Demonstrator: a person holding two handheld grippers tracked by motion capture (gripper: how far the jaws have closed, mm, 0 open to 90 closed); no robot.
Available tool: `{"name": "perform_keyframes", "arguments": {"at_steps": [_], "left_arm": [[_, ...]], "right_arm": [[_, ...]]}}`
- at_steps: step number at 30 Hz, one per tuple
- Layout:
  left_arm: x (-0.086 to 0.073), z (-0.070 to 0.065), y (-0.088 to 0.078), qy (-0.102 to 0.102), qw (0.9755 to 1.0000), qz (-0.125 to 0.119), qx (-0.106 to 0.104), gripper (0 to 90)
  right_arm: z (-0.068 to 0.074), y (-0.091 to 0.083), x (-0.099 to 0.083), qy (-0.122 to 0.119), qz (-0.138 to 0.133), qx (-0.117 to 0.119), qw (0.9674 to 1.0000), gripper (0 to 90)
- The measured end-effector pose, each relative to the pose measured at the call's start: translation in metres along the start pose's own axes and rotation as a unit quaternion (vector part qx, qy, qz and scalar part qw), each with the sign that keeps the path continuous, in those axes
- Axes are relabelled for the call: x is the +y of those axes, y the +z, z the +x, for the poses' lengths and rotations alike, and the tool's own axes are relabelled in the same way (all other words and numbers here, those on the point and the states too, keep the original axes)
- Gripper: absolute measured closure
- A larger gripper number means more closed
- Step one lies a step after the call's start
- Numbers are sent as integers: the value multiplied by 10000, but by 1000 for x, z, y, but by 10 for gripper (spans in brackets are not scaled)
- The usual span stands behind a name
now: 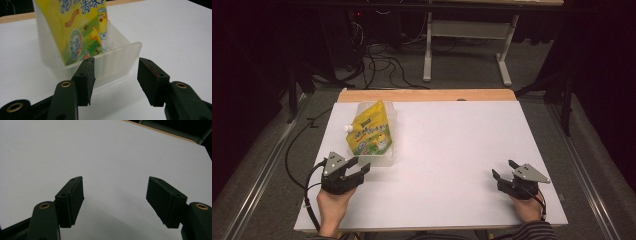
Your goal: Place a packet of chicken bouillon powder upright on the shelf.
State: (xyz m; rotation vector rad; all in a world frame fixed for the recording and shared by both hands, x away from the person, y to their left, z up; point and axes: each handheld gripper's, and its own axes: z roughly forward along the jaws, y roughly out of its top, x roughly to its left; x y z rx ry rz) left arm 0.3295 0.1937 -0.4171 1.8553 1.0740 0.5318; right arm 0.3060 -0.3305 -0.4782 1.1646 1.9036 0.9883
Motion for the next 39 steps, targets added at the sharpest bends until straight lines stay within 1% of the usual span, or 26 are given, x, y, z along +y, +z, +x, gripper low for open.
{"name": "perform_keyframes", "arguments": {"at_steps": [1,5,8,11,13,14,16,33,39], "left_arm": [[0,-5,2,36,10000,4,-63,477],[0,-12,5,99,9998,44,-159,471],[0,-16,6,83,9997,37,-221,468],[1,-21,7,38,9994,14,-353,467],[2,-26,8,111,9991,35,-406,467],[2,-26,8,111,9991,35,-406,466],[3,-31,11,151,9988,50,-473,465],[6,-46,21,154,9975,35,-687,452],[7,-50,27,235,9974,101,-671,449]], "right_arm": [[0,0,0,-7,-2,-2,10000,309],[0,0,0,8,-3,-1,10000,309],[0,0,0,-1,-10,-2,10000,309],[0,0,0,1,-13,-1,10000,309],[0,0,0,1,-14,-1,10000,309],[0,0,0,1,-14,-1,10000,309],[0,0,0,2,-16,-1,10000,309],[0,0,0,3,-16,-3,10000,309],[0,0,0,5,-17,-4,10000,309]]}}
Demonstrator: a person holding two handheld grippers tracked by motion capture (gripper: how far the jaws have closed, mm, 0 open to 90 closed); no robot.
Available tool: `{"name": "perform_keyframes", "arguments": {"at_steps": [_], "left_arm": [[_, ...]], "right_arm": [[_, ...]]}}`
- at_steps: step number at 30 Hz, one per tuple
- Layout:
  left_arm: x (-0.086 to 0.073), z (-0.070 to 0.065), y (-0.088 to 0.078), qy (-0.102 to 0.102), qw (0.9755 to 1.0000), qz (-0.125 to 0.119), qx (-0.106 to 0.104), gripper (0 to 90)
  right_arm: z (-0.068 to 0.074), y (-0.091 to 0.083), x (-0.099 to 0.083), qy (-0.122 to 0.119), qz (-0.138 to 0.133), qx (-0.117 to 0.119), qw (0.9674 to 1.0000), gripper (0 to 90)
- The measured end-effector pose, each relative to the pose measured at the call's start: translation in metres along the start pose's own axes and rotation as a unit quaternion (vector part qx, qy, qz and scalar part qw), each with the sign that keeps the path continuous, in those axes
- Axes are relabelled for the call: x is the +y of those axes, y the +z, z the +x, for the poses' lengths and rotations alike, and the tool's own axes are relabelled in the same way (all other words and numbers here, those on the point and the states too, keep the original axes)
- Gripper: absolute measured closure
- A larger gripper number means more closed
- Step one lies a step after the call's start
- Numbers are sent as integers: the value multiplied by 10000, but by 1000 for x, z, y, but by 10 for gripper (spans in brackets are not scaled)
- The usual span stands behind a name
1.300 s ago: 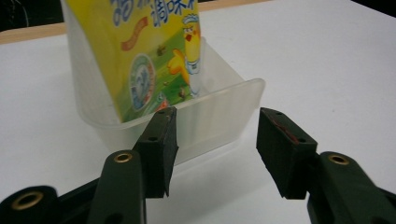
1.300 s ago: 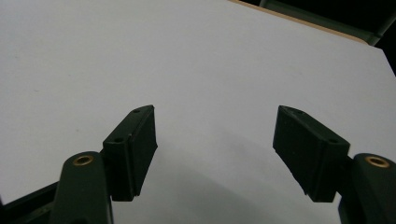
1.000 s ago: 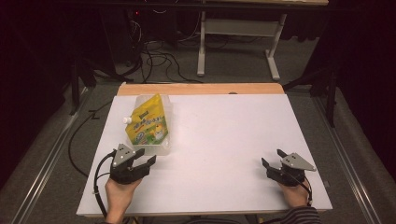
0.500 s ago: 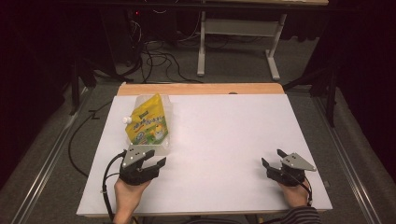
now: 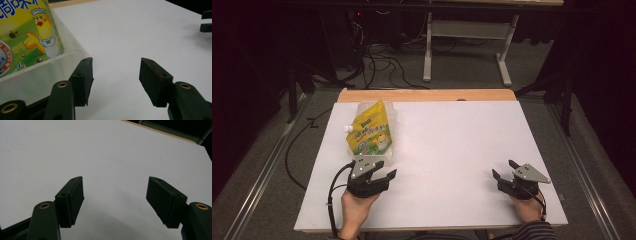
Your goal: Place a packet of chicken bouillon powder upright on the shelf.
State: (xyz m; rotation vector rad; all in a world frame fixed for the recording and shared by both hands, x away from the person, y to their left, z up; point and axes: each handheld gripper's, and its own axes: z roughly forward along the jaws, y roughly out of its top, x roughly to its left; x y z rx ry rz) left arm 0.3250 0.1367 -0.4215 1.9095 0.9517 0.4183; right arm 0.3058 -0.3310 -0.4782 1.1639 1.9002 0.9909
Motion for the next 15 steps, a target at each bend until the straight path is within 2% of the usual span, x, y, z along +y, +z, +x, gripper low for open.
{"name": "perform_keyframes", "arguments": {"at_steps": [15], "left_arm": [[4,-9,14,29,9999,13,-134,446]], "right_arm": [[0,0,0,3,-4,3,10000,309]]}}
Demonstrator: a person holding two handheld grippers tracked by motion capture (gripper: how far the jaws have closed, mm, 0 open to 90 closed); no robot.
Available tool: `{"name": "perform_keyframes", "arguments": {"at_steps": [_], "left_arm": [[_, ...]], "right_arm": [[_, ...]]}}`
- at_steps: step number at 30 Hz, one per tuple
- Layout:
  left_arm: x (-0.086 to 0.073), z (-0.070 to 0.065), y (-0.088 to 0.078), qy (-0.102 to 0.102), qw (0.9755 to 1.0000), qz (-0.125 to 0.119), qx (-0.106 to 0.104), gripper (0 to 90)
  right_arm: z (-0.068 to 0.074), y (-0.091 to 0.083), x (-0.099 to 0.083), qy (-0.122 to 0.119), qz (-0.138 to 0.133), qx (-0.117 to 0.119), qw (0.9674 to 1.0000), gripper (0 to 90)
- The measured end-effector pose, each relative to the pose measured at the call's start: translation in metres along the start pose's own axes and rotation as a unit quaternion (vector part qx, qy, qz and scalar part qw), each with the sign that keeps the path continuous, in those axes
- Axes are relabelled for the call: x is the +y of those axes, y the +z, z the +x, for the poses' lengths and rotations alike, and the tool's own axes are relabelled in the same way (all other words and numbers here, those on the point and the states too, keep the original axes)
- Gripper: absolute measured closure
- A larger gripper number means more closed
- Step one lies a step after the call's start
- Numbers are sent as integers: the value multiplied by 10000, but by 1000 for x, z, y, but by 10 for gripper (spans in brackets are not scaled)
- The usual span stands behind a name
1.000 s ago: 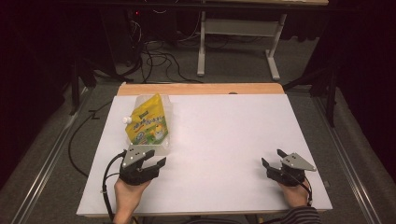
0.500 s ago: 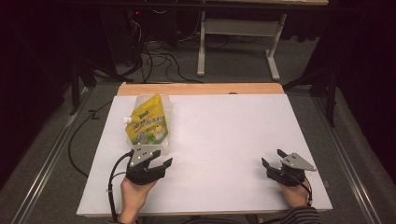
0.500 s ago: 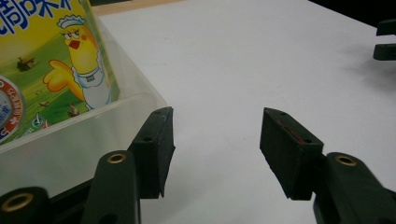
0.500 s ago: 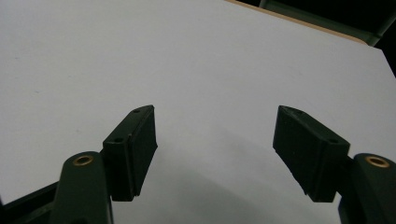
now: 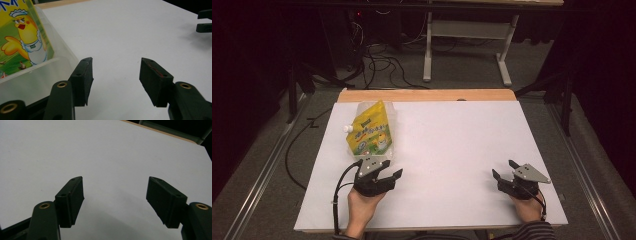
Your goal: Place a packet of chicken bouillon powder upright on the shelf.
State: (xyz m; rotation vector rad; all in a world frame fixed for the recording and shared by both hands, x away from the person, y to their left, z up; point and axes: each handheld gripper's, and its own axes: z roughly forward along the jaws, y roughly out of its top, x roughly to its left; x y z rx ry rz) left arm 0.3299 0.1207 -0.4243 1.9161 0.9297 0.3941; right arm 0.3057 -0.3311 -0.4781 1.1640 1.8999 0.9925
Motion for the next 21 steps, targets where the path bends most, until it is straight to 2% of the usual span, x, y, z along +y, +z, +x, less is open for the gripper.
{"name": "perform_keyframes", "arguments": {"at_steps": [21], "left_arm": [[3,-10,23,114,9999,66,-56,437]], "right_arm": [[0,0,0,4,-2,-1,10000,309]]}}
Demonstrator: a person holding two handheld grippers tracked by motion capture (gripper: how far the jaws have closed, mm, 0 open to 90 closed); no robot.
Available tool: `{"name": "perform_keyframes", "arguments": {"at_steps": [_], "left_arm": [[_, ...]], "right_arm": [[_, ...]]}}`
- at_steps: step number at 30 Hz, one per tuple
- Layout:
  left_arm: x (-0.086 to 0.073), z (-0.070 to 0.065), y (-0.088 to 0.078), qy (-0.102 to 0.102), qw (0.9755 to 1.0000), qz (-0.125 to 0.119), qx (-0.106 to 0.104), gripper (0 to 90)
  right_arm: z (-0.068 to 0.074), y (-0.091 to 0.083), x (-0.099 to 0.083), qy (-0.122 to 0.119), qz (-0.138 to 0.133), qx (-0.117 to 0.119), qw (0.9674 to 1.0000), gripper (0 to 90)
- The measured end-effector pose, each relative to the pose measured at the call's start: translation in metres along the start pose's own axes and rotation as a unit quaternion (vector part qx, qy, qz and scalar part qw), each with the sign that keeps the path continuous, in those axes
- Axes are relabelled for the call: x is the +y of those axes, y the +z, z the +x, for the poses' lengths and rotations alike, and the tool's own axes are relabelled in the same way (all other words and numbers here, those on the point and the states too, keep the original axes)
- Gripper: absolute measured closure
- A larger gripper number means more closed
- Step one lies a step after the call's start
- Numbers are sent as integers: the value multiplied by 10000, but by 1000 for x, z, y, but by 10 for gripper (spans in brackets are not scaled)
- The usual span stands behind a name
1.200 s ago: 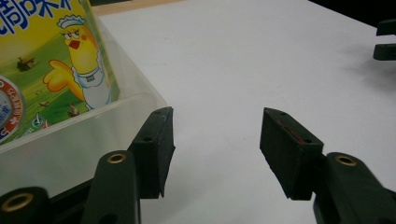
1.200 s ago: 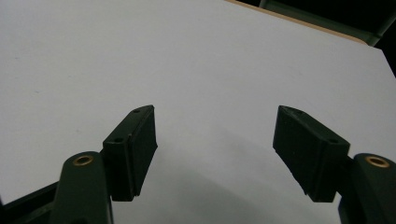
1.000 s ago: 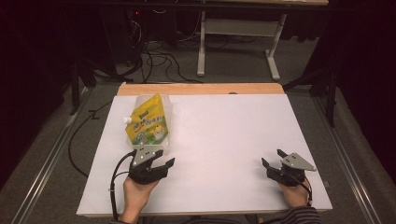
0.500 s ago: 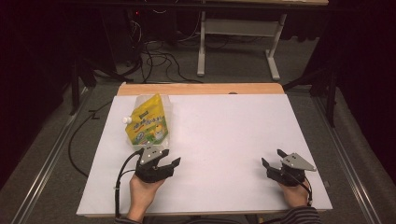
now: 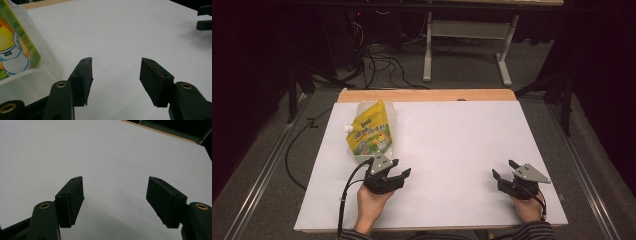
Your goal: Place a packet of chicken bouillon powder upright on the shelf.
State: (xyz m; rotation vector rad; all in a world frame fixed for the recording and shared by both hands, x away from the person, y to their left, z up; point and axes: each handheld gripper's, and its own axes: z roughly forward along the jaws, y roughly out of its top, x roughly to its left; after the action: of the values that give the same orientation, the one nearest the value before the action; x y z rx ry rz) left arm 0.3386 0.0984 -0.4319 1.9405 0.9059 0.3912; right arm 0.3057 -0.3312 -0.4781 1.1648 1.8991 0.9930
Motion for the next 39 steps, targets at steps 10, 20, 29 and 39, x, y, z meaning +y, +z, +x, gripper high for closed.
{"name": "perform_keyframes", "arguments": {"at_steps": [10,20,29,39], "left_arm": [[0,-2,12,-6,10000,52,-21,433],[-1,-3,23,-13,10000,91,-22,432],[-3,-3,30,-1,9999,137,-26,431],[-4,-3,41,-42,9999,155,-18,431]], "right_arm": [[0,0,0,5,2,0,10000,309],[0,0,0,2,2,-1,10000,309],[0,0,0,7,4,-3,10000,309],[0,0,0,1,-1,-2,10000,310]]}}
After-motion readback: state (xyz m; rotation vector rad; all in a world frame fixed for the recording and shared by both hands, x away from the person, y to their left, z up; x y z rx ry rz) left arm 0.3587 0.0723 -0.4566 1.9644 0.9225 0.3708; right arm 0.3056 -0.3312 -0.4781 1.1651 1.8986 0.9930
